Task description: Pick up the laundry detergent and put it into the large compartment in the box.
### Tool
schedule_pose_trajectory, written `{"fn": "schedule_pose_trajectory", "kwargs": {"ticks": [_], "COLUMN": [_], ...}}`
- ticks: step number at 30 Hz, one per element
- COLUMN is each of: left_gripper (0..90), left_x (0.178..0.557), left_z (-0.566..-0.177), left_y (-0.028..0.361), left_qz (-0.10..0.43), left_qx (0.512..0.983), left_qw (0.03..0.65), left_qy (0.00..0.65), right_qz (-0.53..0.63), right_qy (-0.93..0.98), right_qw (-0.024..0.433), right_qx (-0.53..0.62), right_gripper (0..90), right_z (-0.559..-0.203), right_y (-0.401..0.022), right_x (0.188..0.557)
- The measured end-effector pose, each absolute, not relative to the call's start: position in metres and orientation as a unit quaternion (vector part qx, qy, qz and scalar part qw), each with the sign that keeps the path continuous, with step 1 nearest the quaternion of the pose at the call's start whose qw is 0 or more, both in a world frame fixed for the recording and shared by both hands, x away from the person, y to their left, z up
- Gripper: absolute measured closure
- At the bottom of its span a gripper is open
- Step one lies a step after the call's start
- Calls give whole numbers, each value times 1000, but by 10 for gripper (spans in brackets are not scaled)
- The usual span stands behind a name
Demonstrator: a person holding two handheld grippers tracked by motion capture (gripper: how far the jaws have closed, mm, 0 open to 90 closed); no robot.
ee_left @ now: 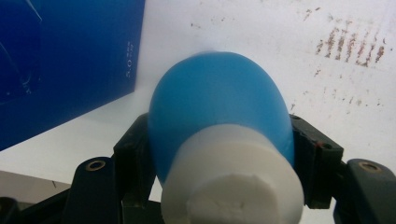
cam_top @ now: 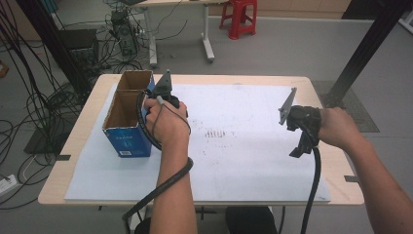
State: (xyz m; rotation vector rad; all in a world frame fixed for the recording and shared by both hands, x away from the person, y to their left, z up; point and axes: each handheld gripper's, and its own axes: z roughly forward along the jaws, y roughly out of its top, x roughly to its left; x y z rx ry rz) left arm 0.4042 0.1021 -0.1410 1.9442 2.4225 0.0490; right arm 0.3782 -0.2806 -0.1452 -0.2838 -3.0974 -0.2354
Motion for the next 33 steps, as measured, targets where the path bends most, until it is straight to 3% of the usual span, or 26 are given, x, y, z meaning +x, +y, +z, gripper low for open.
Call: {"fn": "schedule_pose_trajectory", "kwargs": {"ticks": [33], "left_gripper": [360], "left_x": [398], "left_z": [-121], "left_y": [110], "left_qz": [20], "left_qx": [693], "left_qw": [21], "left_qy": [720], "right_qz": [-70], "right_qy": [-994], "right_qw": [6], "right_qx": [-86], "right_gripper": [36], "right_z": [-142], "right_y": [-272], "right_x": [378]}}
